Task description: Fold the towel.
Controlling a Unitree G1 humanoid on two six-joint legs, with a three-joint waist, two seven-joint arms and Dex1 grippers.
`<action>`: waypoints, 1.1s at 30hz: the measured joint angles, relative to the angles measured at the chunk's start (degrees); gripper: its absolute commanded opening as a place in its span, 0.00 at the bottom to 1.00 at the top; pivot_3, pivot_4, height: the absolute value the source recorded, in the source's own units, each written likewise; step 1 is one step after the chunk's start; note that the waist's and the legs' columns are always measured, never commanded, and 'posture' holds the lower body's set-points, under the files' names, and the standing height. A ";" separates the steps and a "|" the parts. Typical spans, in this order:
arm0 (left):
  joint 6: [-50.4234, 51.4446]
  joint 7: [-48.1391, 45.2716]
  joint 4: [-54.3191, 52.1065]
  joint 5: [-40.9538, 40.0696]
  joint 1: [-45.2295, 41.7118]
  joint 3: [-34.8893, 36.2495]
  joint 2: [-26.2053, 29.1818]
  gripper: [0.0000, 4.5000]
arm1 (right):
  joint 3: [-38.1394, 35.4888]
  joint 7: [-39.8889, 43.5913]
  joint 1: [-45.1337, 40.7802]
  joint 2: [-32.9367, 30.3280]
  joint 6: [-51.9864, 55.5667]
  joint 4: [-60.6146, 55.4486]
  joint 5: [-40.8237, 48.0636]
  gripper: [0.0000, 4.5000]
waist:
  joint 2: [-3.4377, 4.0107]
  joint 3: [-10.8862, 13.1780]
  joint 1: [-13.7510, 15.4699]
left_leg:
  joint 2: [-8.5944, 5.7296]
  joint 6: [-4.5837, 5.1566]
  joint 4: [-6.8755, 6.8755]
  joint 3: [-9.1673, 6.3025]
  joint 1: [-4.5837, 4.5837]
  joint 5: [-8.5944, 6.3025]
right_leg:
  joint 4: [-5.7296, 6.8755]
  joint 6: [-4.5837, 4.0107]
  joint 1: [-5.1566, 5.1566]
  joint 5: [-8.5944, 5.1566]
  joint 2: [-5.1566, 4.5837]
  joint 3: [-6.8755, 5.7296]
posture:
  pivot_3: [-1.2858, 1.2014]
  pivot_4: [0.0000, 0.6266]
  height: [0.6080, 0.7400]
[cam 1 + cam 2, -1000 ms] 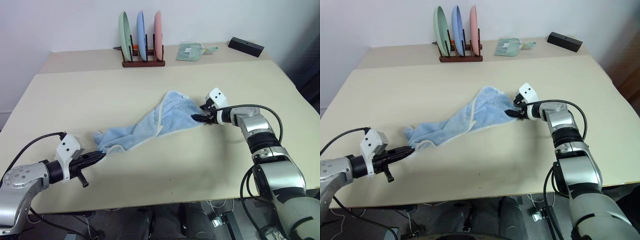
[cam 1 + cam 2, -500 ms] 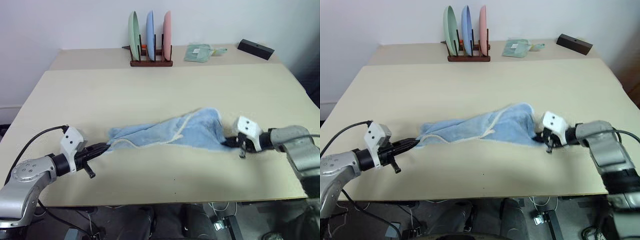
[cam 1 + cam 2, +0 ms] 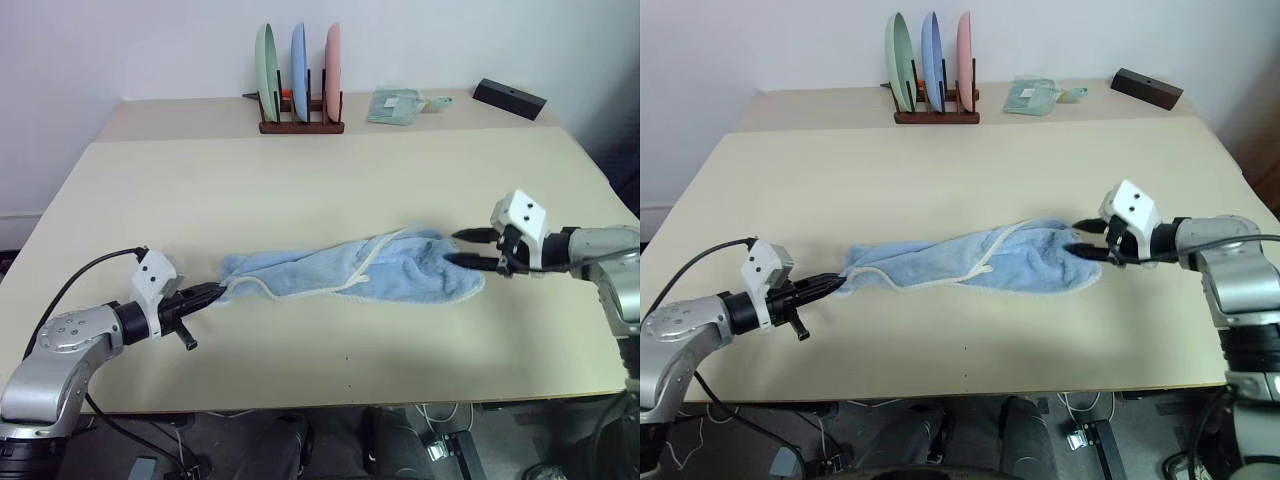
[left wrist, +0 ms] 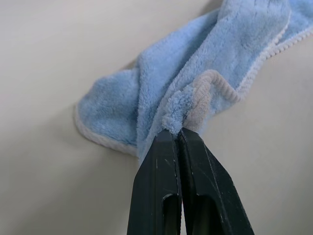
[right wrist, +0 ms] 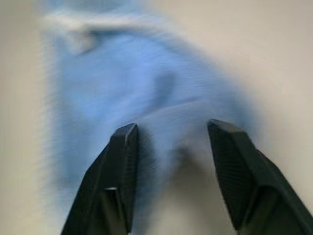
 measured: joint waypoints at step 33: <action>-2.49 4.99 1.73 2.63 -0.85 0.87 -1.01 0.00 | -1.23 5.48 -1.89 -4.47 4.34 -8.06 5.54 0.99 | 0.04 -0.02 -0.03 | 0.06 -0.01 -0.03 0.15 -0.06 0.00 | 0.03 -0.01 -0.16 0.01 0.00 0.03 | 0.52 0.24 1.00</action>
